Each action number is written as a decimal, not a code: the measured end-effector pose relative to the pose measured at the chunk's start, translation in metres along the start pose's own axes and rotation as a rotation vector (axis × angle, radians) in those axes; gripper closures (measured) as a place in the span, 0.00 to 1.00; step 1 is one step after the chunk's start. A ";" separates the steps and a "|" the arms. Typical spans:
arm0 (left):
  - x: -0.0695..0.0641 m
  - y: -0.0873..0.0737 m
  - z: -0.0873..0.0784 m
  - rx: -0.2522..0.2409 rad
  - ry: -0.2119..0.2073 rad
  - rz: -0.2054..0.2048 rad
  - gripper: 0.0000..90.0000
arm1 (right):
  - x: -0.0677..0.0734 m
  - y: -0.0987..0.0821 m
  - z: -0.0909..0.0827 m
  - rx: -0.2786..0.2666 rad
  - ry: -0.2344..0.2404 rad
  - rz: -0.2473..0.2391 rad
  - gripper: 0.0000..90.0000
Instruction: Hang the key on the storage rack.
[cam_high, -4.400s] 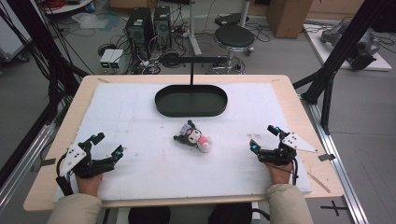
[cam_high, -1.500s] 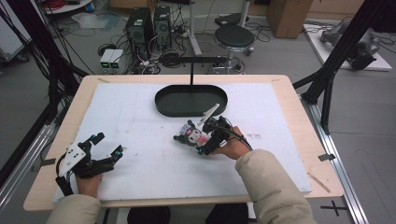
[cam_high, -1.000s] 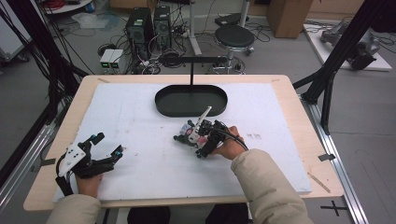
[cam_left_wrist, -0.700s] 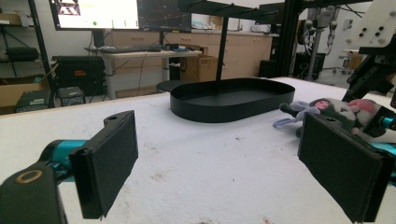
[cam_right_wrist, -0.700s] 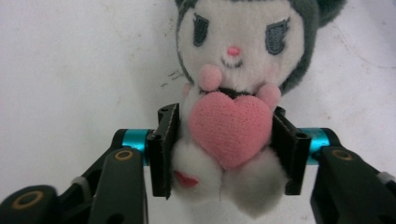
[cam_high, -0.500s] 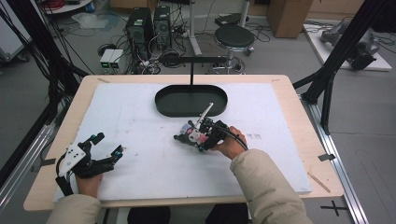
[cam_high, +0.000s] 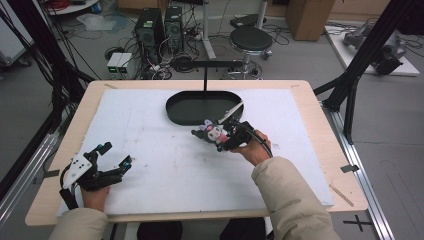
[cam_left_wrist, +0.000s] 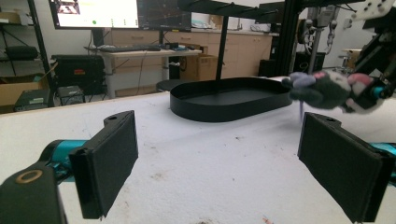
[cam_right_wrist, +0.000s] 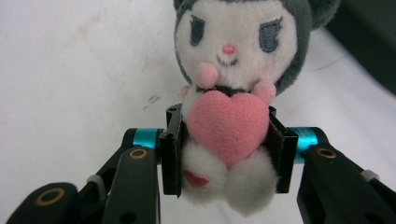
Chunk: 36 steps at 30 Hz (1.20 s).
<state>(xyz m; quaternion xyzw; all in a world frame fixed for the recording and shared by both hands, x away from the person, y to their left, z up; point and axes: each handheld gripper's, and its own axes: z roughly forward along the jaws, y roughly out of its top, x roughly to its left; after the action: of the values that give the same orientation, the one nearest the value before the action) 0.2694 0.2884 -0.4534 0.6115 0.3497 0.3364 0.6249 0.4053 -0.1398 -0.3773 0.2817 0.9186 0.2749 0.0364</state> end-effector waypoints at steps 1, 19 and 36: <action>0.000 0.000 0.000 0.000 0.001 0.000 0.14 | -0.002 0.000 -0.004 -0.014 -0.002 0.015 0.64; 0.000 0.000 0.000 0.005 -0.001 0.001 0.14 | -0.031 0.017 -0.052 -0.201 -0.098 0.149 0.64; 0.001 0.000 0.000 0.001 -0.005 -0.005 0.14 | -0.051 0.053 -0.078 -0.318 -0.165 0.198 0.64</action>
<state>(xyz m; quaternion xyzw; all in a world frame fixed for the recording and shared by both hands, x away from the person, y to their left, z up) 0.2699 0.2887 -0.4533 0.6117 0.3499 0.3333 0.6263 0.4568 -0.1683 -0.2885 0.3828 0.8254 0.3946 0.1282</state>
